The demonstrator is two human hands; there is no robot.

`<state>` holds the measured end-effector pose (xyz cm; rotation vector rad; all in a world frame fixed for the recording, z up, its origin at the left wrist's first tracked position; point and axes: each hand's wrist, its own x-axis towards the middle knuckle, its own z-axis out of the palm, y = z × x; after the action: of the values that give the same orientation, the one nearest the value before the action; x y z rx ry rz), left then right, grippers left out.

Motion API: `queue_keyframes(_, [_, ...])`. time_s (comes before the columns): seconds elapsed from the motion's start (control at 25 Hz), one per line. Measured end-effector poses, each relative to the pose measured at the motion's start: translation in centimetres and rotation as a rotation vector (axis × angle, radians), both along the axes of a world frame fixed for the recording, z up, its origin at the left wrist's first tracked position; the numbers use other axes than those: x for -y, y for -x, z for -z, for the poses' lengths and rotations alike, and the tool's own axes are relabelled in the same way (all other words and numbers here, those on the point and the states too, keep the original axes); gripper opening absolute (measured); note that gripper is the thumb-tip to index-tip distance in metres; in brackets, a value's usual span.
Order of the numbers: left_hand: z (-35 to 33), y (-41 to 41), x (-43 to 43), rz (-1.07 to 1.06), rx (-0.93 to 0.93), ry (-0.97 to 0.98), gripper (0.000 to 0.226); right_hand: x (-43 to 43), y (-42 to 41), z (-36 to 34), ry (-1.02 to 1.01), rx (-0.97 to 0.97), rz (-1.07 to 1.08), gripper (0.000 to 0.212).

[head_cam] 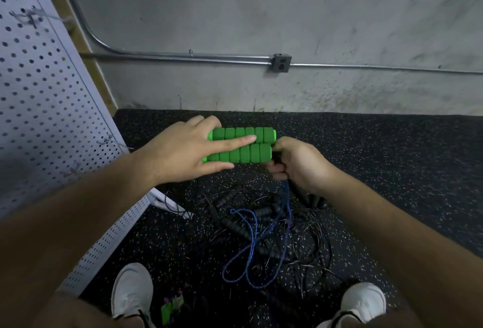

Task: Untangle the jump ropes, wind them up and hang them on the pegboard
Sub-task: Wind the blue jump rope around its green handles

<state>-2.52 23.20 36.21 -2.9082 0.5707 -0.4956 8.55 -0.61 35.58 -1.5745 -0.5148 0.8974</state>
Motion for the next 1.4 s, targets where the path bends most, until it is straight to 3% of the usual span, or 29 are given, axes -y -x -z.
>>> queue_keyframes(0.2, [0.5,-0.6,1.1,0.032,0.078,-0.093,0.06,2.1,0.0,-0.3,-0.034,-0.021,0.035,0.027])
queue_keyframes(0.36, [1.4,-1.0,2.2,0.046,0.036,-0.109,0.059,2.8,0.3,-0.7,0.145,0.151,0.094,0.023])
queue_keyframes(0.48, [1.8,-1.4,2.3,0.019,0.011,-0.11,0.062,2.7,1.0,-0.9,0.217,0.195,0.224,0.034])
queue_keyframes(0.92, [2.3,-1.4,2.3,-0.113,-0.037,-0.118,0.074,2.2,2.7,-1.3,0.466,0.771,0.295,0.028])
queue_keyframes(1.12, [2.6,-1.2,2.4,-0.18,-0.017,-0.121,0.091,1.4,3.1,-1.2,0.56,1.0,0.279,0.025])
queue_keyframes(1.24, [2.5,-1.2,2.5,-0.256,-0.038,-0.085,0.091,1.3,3.3,-1.8,0.481,1.134,0.153,0.016])
queue_keyframes(1.4, [2.0,-1.2,2.2,-0.241,-0.035,-0.004,0.082,3.0,1.4,-3.5,0.312,1.215,-0.023,0.024])
